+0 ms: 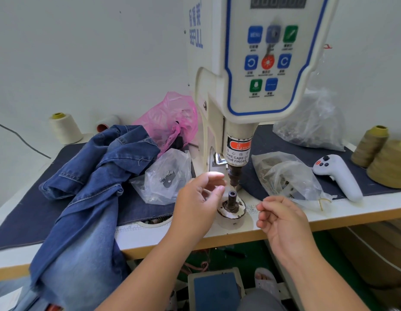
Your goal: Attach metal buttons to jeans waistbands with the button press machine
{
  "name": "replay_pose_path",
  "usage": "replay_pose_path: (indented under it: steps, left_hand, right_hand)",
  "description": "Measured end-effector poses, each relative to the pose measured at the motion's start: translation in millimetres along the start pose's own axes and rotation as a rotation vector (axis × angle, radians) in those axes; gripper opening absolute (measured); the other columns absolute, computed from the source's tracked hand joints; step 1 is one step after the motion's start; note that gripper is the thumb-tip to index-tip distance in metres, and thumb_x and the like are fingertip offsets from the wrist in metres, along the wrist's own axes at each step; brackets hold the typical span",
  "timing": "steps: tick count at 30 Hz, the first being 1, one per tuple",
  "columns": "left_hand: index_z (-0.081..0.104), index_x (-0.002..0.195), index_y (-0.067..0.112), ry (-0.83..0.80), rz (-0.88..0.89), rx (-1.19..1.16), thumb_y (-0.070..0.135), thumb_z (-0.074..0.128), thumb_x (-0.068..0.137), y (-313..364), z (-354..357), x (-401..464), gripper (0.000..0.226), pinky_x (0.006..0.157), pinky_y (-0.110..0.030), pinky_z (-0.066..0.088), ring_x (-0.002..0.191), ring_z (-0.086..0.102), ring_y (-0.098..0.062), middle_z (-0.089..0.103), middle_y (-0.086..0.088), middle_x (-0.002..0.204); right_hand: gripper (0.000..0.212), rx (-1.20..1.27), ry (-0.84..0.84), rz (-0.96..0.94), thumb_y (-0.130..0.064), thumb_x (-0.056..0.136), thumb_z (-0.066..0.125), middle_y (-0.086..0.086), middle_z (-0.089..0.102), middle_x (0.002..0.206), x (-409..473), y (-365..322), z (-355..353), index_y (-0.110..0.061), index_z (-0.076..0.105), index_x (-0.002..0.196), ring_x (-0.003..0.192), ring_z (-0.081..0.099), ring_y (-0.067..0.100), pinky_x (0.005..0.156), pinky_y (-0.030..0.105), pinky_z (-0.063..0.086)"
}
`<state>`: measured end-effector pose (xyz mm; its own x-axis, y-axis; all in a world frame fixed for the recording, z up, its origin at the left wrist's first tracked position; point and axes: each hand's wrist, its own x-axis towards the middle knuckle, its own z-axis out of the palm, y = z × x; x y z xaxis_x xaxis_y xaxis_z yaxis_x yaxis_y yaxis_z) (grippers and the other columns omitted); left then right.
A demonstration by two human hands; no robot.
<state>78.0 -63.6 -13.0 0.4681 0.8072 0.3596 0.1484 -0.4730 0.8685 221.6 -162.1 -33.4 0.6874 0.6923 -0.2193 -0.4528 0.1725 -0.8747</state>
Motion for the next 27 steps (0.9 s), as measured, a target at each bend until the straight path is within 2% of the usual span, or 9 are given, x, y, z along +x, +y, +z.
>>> replay_pose_path:
  steps: [5, 7, 11, 15, 19, 21, 23, 25, 27]
  left_hand:
    - [0.067, 0.088, 0.035, 0.129, 0.01, 0.225, 0.014, 0.065, 0.091, -3, -57, 29, 0.021, 0.066, -0.009, 0.043, 0.076, 0.057, 0.007, 0.065, 0.018, 0.084]
    - [0.071, 0.09, 0.025, 0.201, 0.034, 0.347, 0.01, 0.063, 0.09, -3, -85, 45, 0.017, 0.072, -0.017, 0.042, 0.078, 0.058, 0.0, 0.068, 0.015, 0.089]
    - [0.069, 0.113, 0.007, 0.335, 0.088, 0.82, 0.002, 0.061, 0.085, -16, -134, 76, 0.029, 0.094, -0.039, 0.042, 0.107, 0.057, -0.036, 0.067, -0.014, 0.115]
    - [0.042, 0.136, 0.003, 0.297, -0.23, 1.155, 0.032, 0.078, 0.077, -37, -151, 90, 0.074, 0.1, -0.05, 0.034, 0.123, 0.04, -0.043, 0.047, -0.022, 0.136]
    - [0.03, 0.141, 0.006, 0.161, -0.469, 1.253, 0.06, 0.079, 0.067, -52, -143, 98, 0.105, 0.102, -0.05, 0.032, 0.124, 0.046, -0.041, 0.055, -0.018, 0.131]
    - [0.05, 0.123, 0.012, 0.078, -0.595, 1.175, 0.062, 0.078, 0.063, -57, -147, 100, 0.083, 0.102, -0.049, 0.032, 0.11, 0.055, -0.034, 0.063, -0.004, 0.106]
    - [0.062, 0.101, 0.017, 0.034, -0.618, 1.045, 0.051, 0.078, 0.06, -59, -159, 100, 0.055, 0.096, -0.043, 0.043, 0.092, 0.057, -0.028, 0.059, 0.001, 0.083]
    - [0.063, 0.098, 0.018, 0.081, -0.593, 0.938, 0.039, 0.075, 0.062, -56, -168, 96, 0.043, 0.089, -0.043, 0.052, 0.089, 0.06, -0.031, 0.063, -0.006, 0.087]
    - [0.06, 0.097, 0.018, 0.224, -0.526, 0.898, 0.032, 0.071, 0.067, -48, -175, 88, 0.034, 0.085, -0.044, 0.053, 0.09, 0.061, -0.035, 0.066, -0.013, 0.096]
  right_hand:
    - [0.033, -0.067, -0.012, -0.053, 0.007, 0.089, 0.057, 0.008, 0.063, 0.065, -6, 2, 2, -0.016, 0.069, 0.068, 0.051, 0.054, 0.013, 0.045, 0.025, 0.047]
    - [0.042, -0.121, -0.022, -0.091, 0.006, 0.089, 0.057, 0.007, 0.063, 0.065, -10, 3, 3, -0.022, 0.071, 0.06, 0.051, 0.053, 0.013, 0.048, 0.027, 0.046]
    - [0.044, -0.185, -0.053, -0.148, 0.007, 0.088, 0.058, 0.007, 0.064, 0.065, -16, 3, 7, -0.025, 0.071, 0.06, 0.05, 0.053, 0.012, 0.05, 0.029, 0.045]
    - [0.038, -0.26, -0.074, -0.193, 0.005, 0.087, 0.06, 0.01, 0.064, 0.065, -20, 5, 13, -0.023, 0.071, 0.064, 0.05, 0.054, 0.013, 0.053, 0.03, 0.046]
    - [0.036, -0.291, -0.114, -0.219, 0.007, 0.086, 0.061, 0.008, 0.064, 0.063, -26, 6, 17, -0.021, 0.07, 0.065, 0.05, 0.053, 0.012, 0.048, 0.025, 0.047]
    - [0.033, -0.307, -0.132, -0.221, 0.006, 0.085, 0.061, 0.008, 0.064, 0.063, -28, 7, 18, -0.02, 0.07, 0.066, 0.051, 0.054, 0.012, 0.048, 0.023, 0.047]
    - [0.031, -0.317, -0.158, -0.214, 0.006, 0.086, 0.061, 0.008, 0.063, 0.062, -31, 6, 18, -0.017, 0.069, 0.067, 0.052, 0.053, 0.012, 0.048, 0.022, 0.048]
    - [0.028, -0.337, -0.173, -0.213, 0.006, 0.087, 0.061, 0.007, 0.062, 0.061, -33, 6, 16, -0.014, 0.067, 0.068, 0.053, 0.053, 0.013, 0.048, 0.022, 0.048]
    - [0.026, -0.369, -0.184, -0.226, 0.005, 0.087, 0.062, 0.006, 0.062, 0.061, -35, 6, 15, -0.013, 0.066, 0.069, 0.054, 0.054, 0.013, 0.049, 0.021, 0.049]
